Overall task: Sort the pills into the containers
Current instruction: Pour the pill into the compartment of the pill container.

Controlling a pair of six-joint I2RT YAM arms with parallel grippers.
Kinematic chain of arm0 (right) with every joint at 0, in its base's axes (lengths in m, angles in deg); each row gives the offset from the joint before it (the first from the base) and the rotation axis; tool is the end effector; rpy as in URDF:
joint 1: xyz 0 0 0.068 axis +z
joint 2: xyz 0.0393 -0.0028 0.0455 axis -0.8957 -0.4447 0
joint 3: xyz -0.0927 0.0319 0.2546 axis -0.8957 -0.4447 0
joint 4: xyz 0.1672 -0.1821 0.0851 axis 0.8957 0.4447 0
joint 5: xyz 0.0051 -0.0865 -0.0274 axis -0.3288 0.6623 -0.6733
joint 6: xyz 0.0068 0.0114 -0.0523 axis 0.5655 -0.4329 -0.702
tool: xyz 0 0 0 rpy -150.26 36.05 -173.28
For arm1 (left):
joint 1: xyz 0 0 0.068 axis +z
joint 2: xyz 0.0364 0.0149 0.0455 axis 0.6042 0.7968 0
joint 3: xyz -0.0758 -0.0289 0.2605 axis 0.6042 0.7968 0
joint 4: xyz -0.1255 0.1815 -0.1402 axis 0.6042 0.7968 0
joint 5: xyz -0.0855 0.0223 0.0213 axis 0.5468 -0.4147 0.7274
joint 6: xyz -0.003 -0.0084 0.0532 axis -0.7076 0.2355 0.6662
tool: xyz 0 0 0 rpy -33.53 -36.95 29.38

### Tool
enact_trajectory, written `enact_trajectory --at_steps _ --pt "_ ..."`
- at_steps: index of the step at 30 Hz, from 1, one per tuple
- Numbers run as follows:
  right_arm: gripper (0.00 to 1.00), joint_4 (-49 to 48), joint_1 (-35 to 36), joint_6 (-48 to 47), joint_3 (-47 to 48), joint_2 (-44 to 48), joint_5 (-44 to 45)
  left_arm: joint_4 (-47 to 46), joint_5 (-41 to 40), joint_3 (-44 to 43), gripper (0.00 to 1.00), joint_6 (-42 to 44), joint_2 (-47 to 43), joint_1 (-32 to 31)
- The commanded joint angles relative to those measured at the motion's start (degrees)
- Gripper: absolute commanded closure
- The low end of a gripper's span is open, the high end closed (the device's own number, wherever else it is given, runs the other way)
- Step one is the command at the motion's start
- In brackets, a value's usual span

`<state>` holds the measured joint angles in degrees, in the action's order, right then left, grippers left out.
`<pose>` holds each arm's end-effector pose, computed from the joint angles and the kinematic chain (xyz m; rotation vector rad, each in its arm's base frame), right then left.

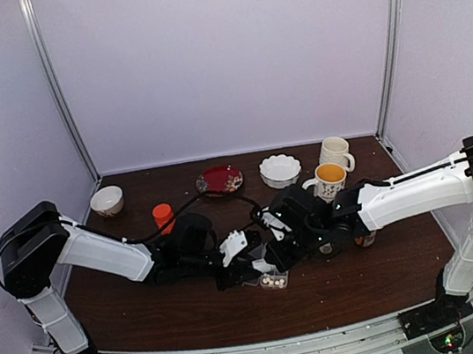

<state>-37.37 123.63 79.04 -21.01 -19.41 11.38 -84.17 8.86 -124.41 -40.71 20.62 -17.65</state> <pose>0.1681 0.3001 0.2030 -0.8259 2.4850 0.7517 0.1874 -0.2897 0.1404 1.3850 1.8045 -0.8792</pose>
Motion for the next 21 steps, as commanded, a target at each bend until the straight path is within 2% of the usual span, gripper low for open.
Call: enact_trajectory --at_steps 1,21 --pt "1.0 -0.94 0.2 0.1 -0.73 2.14 1.65 -0.69 0.66 -2.2 1.0 0.78 0.65 -0.42" --pt "1.0 -2.13 0.04 1.2 -3.06 3.22 3.29 1.78 1.2 -4.72 1.0 1.5 2.97 -0.74"
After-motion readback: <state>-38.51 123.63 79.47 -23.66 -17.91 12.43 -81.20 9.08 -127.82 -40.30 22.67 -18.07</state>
